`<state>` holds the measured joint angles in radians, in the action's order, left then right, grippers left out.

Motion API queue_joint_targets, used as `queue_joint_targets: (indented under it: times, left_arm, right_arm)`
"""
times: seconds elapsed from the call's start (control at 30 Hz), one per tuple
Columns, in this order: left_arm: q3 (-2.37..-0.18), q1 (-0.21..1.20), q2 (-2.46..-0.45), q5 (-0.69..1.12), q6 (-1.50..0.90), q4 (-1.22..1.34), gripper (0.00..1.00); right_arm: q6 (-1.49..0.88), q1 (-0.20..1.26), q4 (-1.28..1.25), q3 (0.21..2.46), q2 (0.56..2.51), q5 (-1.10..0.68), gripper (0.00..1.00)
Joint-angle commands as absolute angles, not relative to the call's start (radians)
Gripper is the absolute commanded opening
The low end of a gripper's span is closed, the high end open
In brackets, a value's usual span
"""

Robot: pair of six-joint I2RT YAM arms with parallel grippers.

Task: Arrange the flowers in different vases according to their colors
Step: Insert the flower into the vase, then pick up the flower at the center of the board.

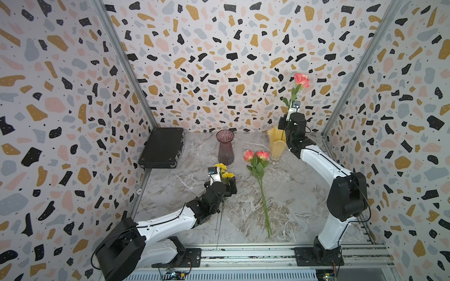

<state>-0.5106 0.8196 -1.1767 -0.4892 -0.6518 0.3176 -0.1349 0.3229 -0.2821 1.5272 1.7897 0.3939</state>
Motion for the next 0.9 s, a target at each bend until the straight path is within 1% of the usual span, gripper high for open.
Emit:
queue_joint_targets:
  times: [0.0, 0.03, 0.13, 0.27, 0.33, 0.4, 0.47, 0.53, 0.63, 0.73, 0.87]
  left_arm:
    - [-0.518, 0.819, -1.168, -0.541, -0.685, 0.260, 0.99]
    - [-0.535, 0.819, -1.172, -0.546, -0.694, 0.222, 0.99]
    - [-0.579, 0.817, -1.189, -0.537, -0.690, 0.153, 0.99]
    - [-0.580, 0.818, -1.190, -0.536, -0.698, 0.146, 0.99]
    - [-0.542, 0.813, -1.172, -0.529, -0.720, 0.198, 0.99]
    - [-0.513, 0.788, -1.158, -0.473, -0.736, 0.241, 0.99]
    - [-0.519, 0.748, -1.166, -0.410, -0.737, 0.232, 0.99]
    - [-0.541, 0.708, -1.181, -0.368, -0.738, 0.190, 0.99]
    - [-0.520, 0.645, -1.192, -0.264, -0.757, 0.238, 1.00]
    - [-0.494, 0.565, -1.226, -0.109, -0.792, 0.331, 0.99]
    - [-0.487, 0.550, -1.244, -0.062, -0.777, 0.376, 0.99]
  right_arm:
    - [-0.164, 0.328, -0.258, 1.501, 1.686, 0.410, 0.41]
    - [-0.175, 0.328, -0.251, 1.484, 1.669, 0.410, 0.46]
    - [-0.214, 0.328, -0.217, 1.441, 1.625, 0.411, 0.51]
    - [-0.285, 0.337, -0.106, 1.410, 1.553, 0.416, 0.53]
    - [-0.326, 0.351, -0.030, 1.395, 1.510, 0.439, 0.53]
    - [-0.353, 0.366, 0.031, 1.382, 1.468, 0.445, 0.53]
    - [-0.372, 0.396, 0.106, 1.360, 1.426, 0.470, 0.53]
    - [-0.356, 0.447, 0.094, 1.285, 1.370, 0.504, 0.53]
    - [-0.340, 0.517, 0.093, 1.177, 1.317, 0.520, 0.53]
    - [-0.353, 0.571, 0.156, 1.093, 1.299, 0.429, 0.55]
    - [-0.410, 0.600, 0.157, 0.950, 1.278, 0.231, 0.56]
